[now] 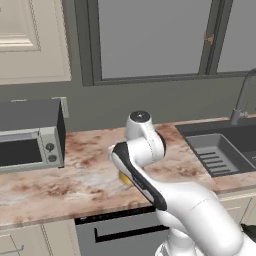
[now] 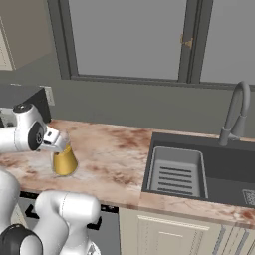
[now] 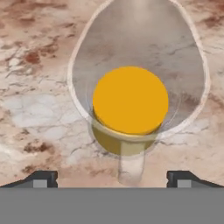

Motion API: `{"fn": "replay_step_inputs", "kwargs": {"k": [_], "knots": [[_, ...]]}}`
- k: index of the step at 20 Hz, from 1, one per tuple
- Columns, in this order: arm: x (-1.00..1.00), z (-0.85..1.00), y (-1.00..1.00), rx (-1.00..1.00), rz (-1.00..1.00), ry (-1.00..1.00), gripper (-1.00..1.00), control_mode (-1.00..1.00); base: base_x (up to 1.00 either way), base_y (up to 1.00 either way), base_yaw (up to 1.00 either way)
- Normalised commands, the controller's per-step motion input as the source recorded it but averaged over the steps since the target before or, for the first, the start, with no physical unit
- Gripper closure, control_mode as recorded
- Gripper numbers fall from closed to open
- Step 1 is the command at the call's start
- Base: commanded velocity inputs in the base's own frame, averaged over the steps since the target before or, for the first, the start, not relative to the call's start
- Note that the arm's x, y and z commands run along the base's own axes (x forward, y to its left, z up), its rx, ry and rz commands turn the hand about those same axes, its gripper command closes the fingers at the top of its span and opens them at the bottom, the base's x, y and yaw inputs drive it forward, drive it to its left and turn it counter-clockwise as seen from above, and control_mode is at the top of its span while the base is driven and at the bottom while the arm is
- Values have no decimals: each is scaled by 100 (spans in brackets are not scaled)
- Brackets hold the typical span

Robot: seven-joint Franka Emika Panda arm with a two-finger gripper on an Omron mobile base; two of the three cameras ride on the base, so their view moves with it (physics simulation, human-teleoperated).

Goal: Place the pitcher and cup on the dining counter for serving.

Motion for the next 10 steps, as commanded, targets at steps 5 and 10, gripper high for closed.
{"fn": "replay_step_inputs", "kwargs": {"k": [5,10], "knots": [[22,-48,1,-1,-6,0,-100,-100,0,0,0],[35,-39,0,0,-2,0,-100,-100,0,0,0]]}}
